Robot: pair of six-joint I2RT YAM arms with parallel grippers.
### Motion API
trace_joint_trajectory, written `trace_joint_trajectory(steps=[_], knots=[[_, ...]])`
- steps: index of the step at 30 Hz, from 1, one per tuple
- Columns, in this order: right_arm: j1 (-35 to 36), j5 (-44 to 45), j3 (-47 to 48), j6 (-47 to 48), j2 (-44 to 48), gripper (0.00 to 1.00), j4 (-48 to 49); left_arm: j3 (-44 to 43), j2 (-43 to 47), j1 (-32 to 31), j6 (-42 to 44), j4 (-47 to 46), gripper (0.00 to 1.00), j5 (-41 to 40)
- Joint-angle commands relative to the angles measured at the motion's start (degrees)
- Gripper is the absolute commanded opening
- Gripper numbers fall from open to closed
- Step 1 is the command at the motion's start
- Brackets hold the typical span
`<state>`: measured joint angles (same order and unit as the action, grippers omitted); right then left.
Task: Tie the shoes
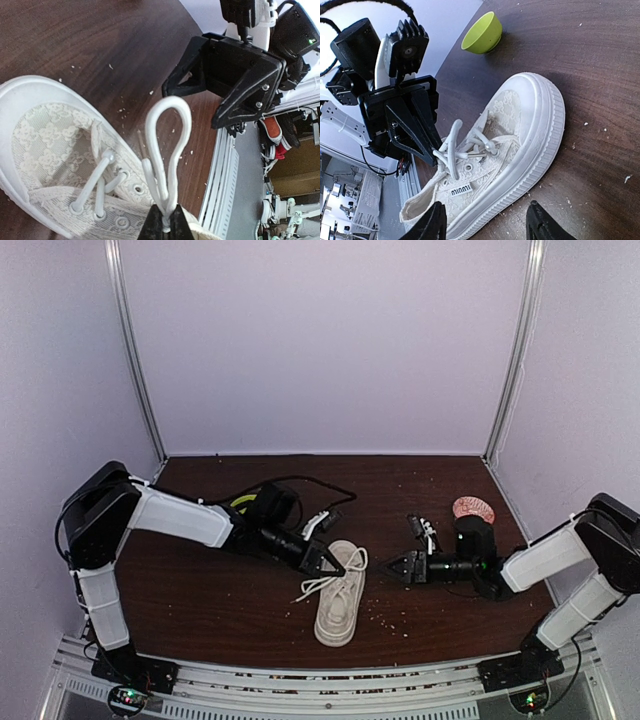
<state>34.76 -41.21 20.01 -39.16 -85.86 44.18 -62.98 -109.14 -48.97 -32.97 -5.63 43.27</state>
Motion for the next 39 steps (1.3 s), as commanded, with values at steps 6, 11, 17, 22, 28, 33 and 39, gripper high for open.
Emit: trace_joint_trajectory(steps=[6, 11, 17, 22, 28, 33, 39], knots=[[4.70, 3.21, 0.59, 8.21, -4.66, 0.51, 3.87, 2.47, 3.87, -0.42, -2.95, -7.37, 0.00, 7.12], [5.64, 5.40, 3.50, 10.04, -7.18, 0.48, 1.38, 2.66, 4.29, -0.42, -3.05, -7.03, 0.00, 6.77], [6.18, 5.62, 7.50, 11.91, -8.68, 0.46, -2.95, 2.51, 3.86, -0.42, -2.41, -6.08, 0.00, 7.18], [6.75, 2.46, 10.60, 15.17, -9.29, 0.44, -7.30, 2.56, 3.76, -0.42, -1.89, -5.31, 0.00, 7.19], [6.98, -3.71, 12.59, 17.10, -10.18, 0.44, -9.85, 2.34, 3.41, -0.42, -1.93, -5.34, 0.00, 7.09], [7.46, -5.57, 13.06, 16.34, -10.85, 0.46, -8.99, 2.19, 3.02, -0.42, -1.88, -5.42, 0.00, 7.36], [8.19, -5.45, 15.25, 19.70, -10.97, 0.46, -11.80, 1.71, 2.41, -0.42, -1.14, -4.14, 0.00, 8.45]])
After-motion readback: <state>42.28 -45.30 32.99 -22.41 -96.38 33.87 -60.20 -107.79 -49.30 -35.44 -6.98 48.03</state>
